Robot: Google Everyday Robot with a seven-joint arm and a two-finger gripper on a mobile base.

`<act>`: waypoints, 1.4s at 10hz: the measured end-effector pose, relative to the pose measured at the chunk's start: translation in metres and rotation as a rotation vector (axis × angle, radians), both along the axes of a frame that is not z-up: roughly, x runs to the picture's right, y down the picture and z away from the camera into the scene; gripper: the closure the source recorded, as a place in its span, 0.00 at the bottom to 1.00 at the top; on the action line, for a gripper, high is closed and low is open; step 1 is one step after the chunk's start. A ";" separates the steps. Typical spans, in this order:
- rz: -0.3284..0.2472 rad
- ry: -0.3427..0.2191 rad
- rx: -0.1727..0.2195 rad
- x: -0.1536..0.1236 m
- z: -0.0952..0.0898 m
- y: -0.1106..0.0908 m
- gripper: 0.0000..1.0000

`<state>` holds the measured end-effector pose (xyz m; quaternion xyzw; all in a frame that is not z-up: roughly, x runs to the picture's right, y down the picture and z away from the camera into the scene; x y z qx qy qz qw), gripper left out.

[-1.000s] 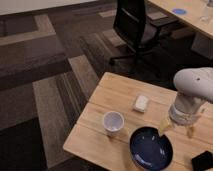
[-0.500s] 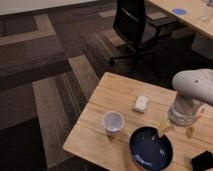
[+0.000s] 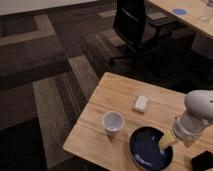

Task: Push the eraser across the table

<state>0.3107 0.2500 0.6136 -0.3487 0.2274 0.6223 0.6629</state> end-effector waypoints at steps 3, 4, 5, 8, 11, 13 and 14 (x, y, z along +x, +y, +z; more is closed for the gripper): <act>0.056 0.034 -0.063 0.026 -0.006 0.030 0.35; 0.073 0.071 -0.088 0.041 -0.014 0.040 0.35; 0.084 0.115 -0.097 0.056 -0.023 0.043 0.35; 0.112 0.303 -0.074 0.110 -0.055 0.037 0.35; 0.088 0.285 -0.098 0.095 -0.038 0.032 0.35; 0.057 0.388 -0.086 0.112 -0.021 0.035 0.35; 0.044 0.422 -0.079 0.116 -0.014 0.041 0.35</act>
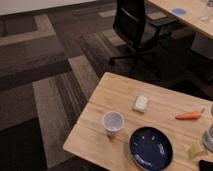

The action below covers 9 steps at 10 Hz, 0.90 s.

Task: Push the eraser across the table

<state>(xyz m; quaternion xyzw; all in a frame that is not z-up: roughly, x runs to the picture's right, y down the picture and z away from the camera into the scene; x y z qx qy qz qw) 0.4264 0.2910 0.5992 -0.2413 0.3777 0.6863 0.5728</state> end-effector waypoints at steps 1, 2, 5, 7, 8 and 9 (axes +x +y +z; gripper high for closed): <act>-0.008 0.013 0.004 0.001 0.003 0.004 0.35; -0.011 0.034 0.025 0.004 0.009 0.009 0.35; -0.011 0.030 0.081 0.006 0.017 0.015 0.35; -0.013 0.028 0.081 0.005 0.017 0.014 0.35; -0.011 0.028 0.082 0.005 0.017 0.014 0.35; -0.006 0.019 0.077 0.004 0.020 0.019 0.35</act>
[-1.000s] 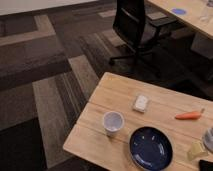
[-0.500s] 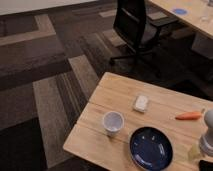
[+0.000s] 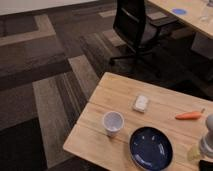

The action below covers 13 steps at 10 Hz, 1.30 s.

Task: Push the eraser across the table

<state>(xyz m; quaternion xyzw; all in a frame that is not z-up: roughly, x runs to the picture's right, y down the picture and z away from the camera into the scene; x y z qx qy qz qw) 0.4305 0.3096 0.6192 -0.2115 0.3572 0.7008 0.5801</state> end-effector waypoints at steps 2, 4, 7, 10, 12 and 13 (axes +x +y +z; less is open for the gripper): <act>0.009 -0.004 0.004 0.005 0.010 0.009 0.35; 0.010 0.007 0.013 0.013 0.014 0.014 0.35; 0.032 0.019 0.019 0.027 0.016 0.027 0.35; 0.049 -0.003 0.015 0.026 0.021 0.036 0.35; 0.055 -0.020 0.008 0.023 0.027 0.037 0.35; 0.055 -0.020 0.008 0.025 0.028 0.036 0.35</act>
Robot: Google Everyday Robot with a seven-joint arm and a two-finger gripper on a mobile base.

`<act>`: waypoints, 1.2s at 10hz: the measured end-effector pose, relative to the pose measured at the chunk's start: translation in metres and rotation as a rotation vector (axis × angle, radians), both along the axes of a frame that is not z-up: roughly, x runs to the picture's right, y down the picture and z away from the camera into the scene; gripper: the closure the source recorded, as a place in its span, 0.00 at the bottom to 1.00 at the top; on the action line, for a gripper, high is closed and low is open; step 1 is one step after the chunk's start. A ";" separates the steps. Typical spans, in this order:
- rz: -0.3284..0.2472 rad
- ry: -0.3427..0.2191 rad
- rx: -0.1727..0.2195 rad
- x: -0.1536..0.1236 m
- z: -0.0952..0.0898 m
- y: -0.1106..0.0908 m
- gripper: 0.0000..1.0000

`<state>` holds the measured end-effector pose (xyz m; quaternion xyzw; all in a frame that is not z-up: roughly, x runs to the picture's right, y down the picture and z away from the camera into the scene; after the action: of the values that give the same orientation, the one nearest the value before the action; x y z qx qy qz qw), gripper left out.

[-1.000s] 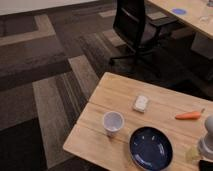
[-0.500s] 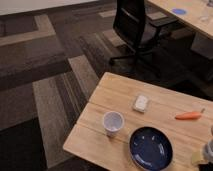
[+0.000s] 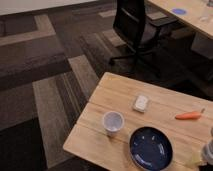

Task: Push the eraser across the table

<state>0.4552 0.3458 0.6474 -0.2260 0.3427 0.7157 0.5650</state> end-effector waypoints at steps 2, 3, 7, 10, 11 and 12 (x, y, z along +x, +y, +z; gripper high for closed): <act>-0.006 0.023 -0.003 0.012 0.001 0.001 0.35; -0.018 0.051 -0.003 0.022 -0.002 0.001 0.35; -0.020 0.273 -0.079 0.077 -0.045 0.025 0.35; -0.030 0.211 -0.030 0.047 -0.032 0.002 0.35; -0.038 0.165 -0.014 0.032 -0.026 -0.006 0.35; -0.042 0.114 0.006 0.016 -0.019 -0.013 0.35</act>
<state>0.4712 0.3332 0.6287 -0.1760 0.3766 0.7165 0.5602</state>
